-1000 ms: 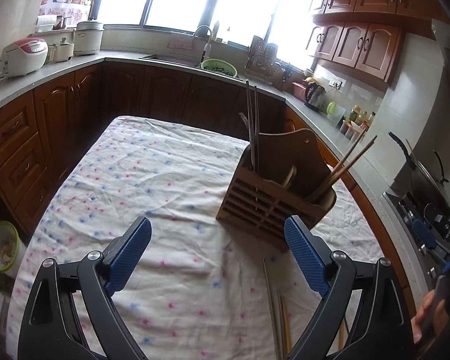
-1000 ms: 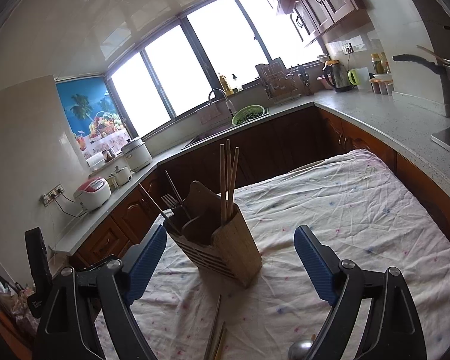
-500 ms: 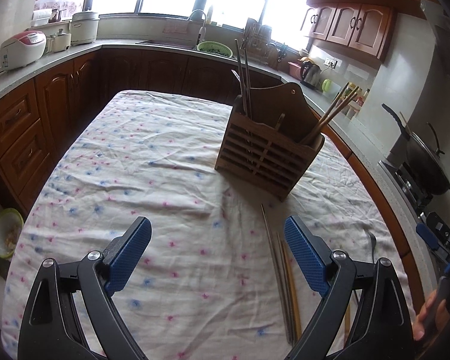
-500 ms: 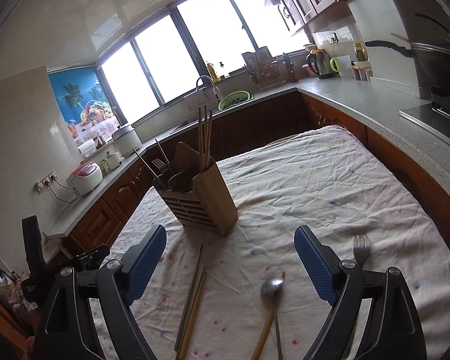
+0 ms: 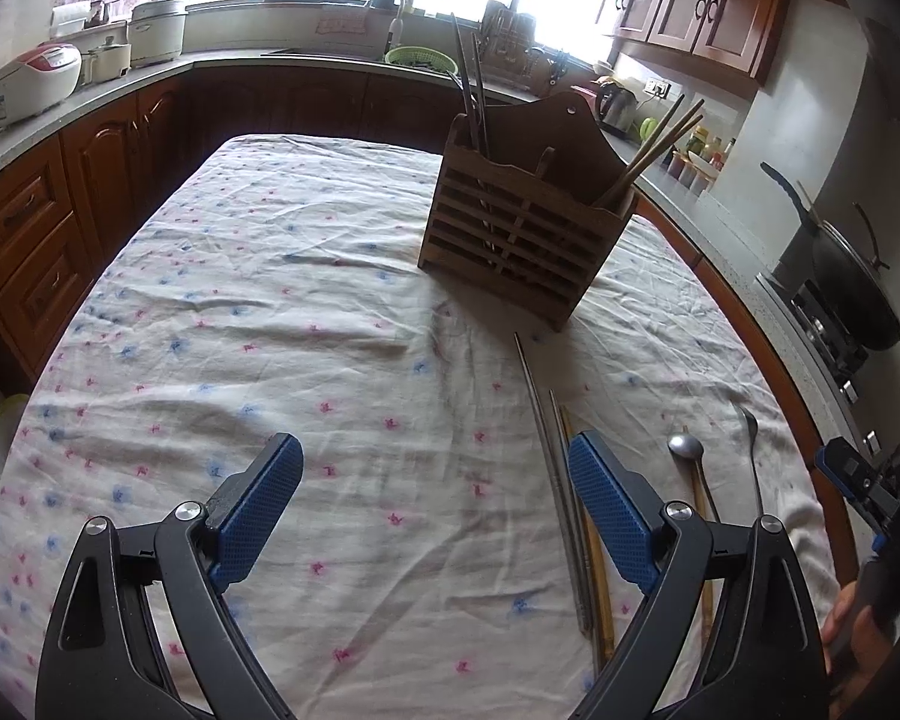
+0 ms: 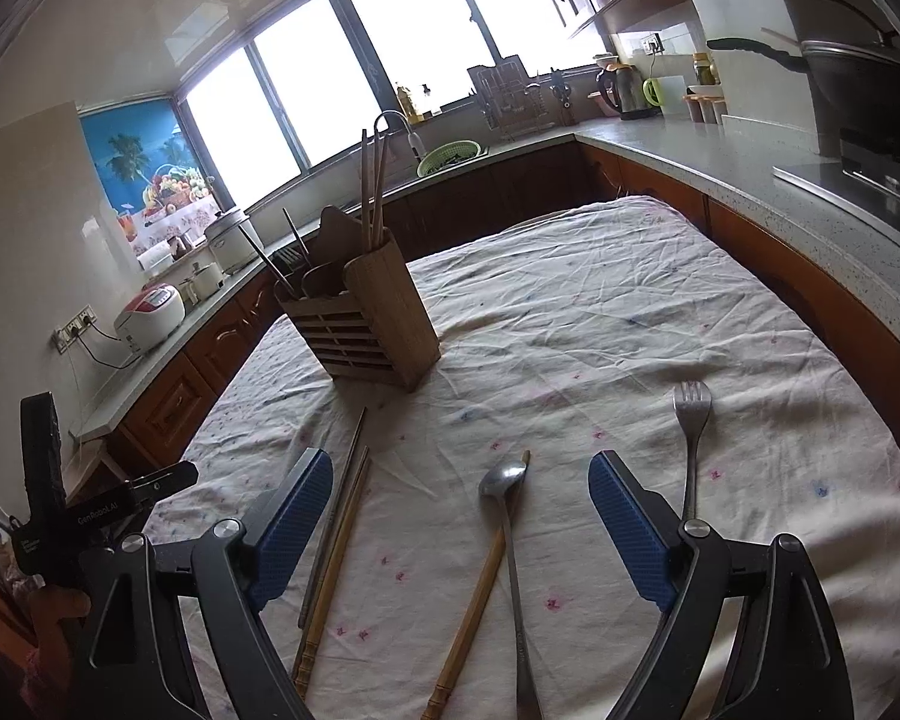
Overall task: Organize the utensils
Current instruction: 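Move both open grippers back toward the spoon and metal chopstick, then close the right gripper on the wooden-handled spoon while the left grasps a metal chopstick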
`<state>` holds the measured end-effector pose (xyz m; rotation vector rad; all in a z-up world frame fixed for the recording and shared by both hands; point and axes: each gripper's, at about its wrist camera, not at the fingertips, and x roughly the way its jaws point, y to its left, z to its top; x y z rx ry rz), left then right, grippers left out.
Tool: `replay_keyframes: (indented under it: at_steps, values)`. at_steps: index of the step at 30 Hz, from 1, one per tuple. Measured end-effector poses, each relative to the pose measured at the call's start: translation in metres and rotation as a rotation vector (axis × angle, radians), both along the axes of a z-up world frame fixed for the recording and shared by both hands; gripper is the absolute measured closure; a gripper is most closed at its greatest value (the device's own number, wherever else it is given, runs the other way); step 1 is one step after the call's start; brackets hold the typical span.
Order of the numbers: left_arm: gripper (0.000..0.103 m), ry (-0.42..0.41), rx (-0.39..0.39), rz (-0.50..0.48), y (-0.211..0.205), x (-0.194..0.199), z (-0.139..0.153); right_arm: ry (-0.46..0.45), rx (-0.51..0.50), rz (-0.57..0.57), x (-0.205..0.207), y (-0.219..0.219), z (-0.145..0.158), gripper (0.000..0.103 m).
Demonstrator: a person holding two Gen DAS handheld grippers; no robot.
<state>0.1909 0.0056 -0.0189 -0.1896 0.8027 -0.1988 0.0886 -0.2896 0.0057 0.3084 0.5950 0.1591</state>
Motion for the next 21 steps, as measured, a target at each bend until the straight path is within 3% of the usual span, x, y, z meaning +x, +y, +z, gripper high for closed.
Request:
replay_keyframes:
  at_steps: [10, 21]
  values:
    - [0.011, 0.042, 0.027, -0.028, -0.013, 0.009, -0.008, 0.056, -0.050, 0.022, 0.008, 0.005, -0.014, 0.014]
    - [0.011, 0.101, 0.068, -0.068, -0.031, 0.033, -0.021, 0.157, -0.172, 0.099, 0.034, 0.021, -0.040, 0.015]
